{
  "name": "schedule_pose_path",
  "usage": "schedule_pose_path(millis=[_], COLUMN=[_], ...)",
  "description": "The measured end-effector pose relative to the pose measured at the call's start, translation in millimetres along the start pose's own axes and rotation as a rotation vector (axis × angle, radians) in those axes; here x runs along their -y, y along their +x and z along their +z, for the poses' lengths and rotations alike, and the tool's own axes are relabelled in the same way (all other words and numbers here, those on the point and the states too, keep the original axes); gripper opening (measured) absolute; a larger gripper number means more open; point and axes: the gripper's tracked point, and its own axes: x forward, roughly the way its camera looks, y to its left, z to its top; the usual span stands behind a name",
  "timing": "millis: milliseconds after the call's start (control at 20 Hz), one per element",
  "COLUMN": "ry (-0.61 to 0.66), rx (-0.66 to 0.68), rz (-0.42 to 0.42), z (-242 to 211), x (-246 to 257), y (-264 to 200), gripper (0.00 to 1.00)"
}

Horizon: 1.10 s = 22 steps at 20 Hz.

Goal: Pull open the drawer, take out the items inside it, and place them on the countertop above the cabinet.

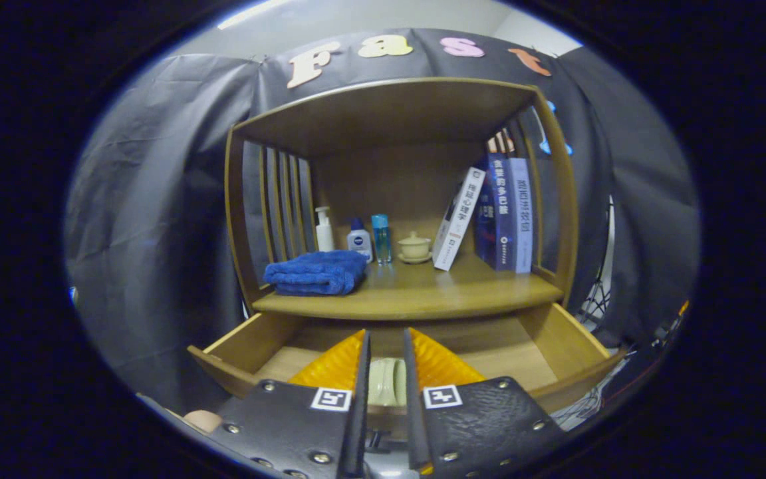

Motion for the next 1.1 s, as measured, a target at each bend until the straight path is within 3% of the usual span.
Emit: schedule_pose_path(millis=[100,200,450,850,950,1100], ry=[-0.025,-0.021,0.021,0.002,-0.010,-0.016], rx=[-0.054,-0.172,-0.428,-0.585,-0.602,-0.591], rz=[0.001,0.021,0.044,0.020,0.015,0.003], z=[-5.2,-26.5,-92.7,-136.2,-140.1,-134.6], x=[1.1,-1.8,-7.7,-6.9,-5.9,-4.1], y=[24.4,43.4,78.5,90.4,91.8,88.5], gripper=[0.36,0.39,0.39,0.39,0.18,0.18])
